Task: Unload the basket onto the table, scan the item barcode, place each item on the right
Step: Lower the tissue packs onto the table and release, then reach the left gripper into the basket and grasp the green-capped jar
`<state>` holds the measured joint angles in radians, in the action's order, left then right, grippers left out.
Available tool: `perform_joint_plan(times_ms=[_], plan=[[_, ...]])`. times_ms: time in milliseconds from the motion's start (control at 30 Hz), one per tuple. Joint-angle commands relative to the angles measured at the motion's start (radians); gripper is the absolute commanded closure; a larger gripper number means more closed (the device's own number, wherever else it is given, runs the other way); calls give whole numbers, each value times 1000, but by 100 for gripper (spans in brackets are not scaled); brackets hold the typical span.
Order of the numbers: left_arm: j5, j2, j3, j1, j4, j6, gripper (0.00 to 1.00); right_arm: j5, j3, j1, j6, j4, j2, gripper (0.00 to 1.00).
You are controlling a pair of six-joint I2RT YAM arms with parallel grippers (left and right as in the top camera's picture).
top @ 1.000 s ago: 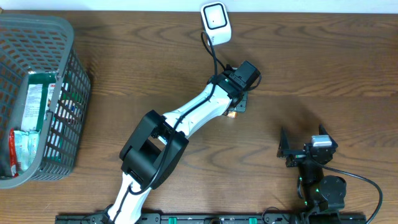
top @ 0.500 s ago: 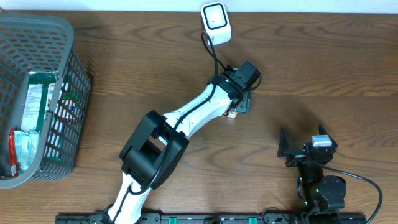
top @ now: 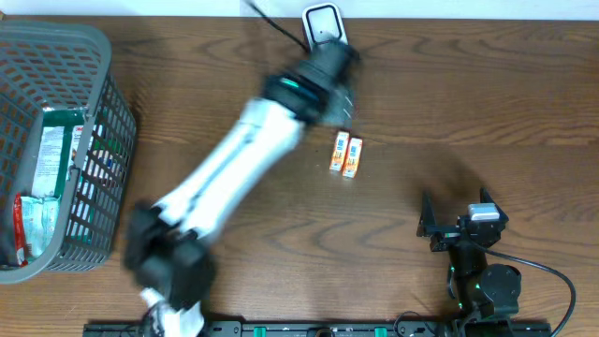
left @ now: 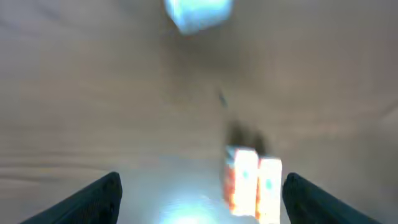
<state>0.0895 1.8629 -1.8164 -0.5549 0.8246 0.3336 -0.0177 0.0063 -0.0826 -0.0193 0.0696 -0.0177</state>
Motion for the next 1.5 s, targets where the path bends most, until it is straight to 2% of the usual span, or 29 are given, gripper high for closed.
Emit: perform_joint_plan(times_ms=[0,233,333,433,567,767,967,1167,1367,1467], plan=[[40,-182,-37,183,70,-49,17,0,-1,-7,-12,3,3,1],[37,-356,-37,618,193,-49,12,0,-1,-7,-12,3,3,1],[34,-369,-37,798,216,-50,5,0,-1,-7,-12,3,3,1],[29,-359,-33,933,222,-53,1,0,-1,-7,-12,3,3,1],[-35,-326,-33,1062,214,-53,1,0,-1,-7,-12,3,3,1],[-45,-234,-33,1143,207,-109,1,0,-1,-7,-12,3,3,1],[-64,-114,-31,1145,244,-206,0,0,-1,-7,-12,3,3,1],[-67,9,-31,1145,309,-242,0,0,-1,-7,-12,3,3,1],[-224,120,-26,1145,353,-378,0,0,-1,-7,-12,3,3,1],[-242,169,-18,1145,353,-399,0,0,-1,-7,-12,3,3,1]])
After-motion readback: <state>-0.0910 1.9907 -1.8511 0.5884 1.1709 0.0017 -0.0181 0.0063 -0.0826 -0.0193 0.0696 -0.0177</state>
